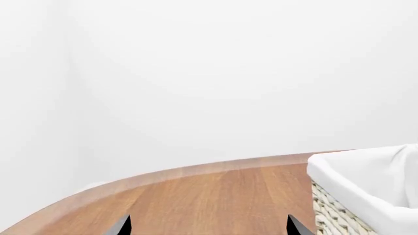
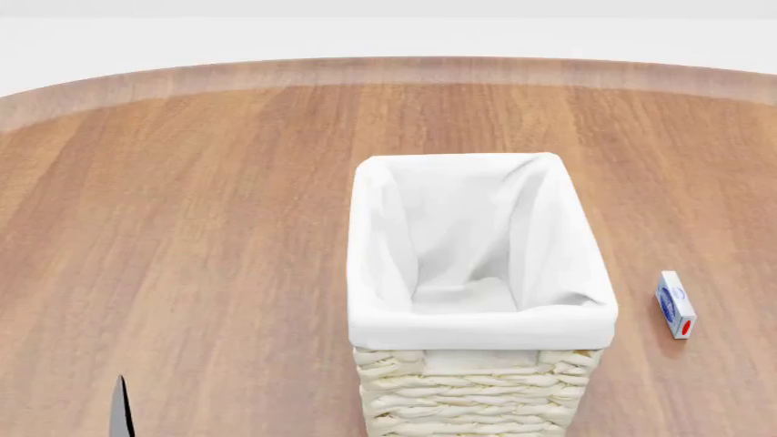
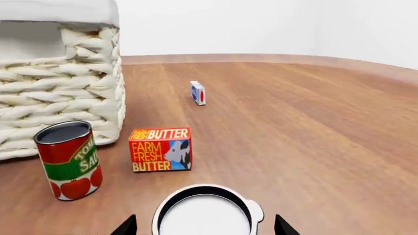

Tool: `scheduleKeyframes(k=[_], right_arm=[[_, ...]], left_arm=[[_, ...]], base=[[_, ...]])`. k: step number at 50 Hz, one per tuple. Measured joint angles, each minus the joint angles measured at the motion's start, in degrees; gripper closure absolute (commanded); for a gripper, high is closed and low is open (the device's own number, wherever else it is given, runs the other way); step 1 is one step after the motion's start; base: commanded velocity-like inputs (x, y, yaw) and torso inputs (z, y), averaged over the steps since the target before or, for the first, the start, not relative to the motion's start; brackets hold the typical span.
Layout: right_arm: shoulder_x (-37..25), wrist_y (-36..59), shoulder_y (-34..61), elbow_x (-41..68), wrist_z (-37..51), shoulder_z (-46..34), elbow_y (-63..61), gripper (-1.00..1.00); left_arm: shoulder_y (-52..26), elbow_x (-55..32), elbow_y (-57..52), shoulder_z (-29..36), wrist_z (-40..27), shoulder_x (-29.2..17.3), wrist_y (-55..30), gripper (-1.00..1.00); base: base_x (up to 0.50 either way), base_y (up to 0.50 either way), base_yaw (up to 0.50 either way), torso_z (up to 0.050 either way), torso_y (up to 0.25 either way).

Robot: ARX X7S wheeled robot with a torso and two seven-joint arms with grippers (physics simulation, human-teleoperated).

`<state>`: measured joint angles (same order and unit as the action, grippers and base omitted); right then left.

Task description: Pick up the alphabet soup and put it in the basket.

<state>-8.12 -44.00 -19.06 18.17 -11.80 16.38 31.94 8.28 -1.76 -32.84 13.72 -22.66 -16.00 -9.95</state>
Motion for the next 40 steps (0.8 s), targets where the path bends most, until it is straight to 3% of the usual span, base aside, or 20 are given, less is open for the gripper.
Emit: scheduleKeyframes(k=[24,25,40], right_arm=[[0.24,-1.88,4.75,0.9,-0.59,-0.3,8.05,-1.0],[0.25,-1.92,4.88,0.95,-0.61,-0.31,8.28,1.0],[0.27,-0.34,4.35,2.6,-0.33,-1.02,6.1,1.0]], left_arm=[[-0.02,-0.48,-0.04,0.52,-0.75,-0.72,0.3,-1.0],[-0.03,-0.49,-0.04,0.54,-0.77,-0.75,0.3,-1.0],[-0.11,-0.82,0.09,0.82,-1.18,-1.13,0.46,-1.0]], base=[[0.0,0.0,0.0,0.0,0.0],[0.0,0.0,0.0,0.0,0.0],[0.0,0.0,0.0,0.0,0.0]])
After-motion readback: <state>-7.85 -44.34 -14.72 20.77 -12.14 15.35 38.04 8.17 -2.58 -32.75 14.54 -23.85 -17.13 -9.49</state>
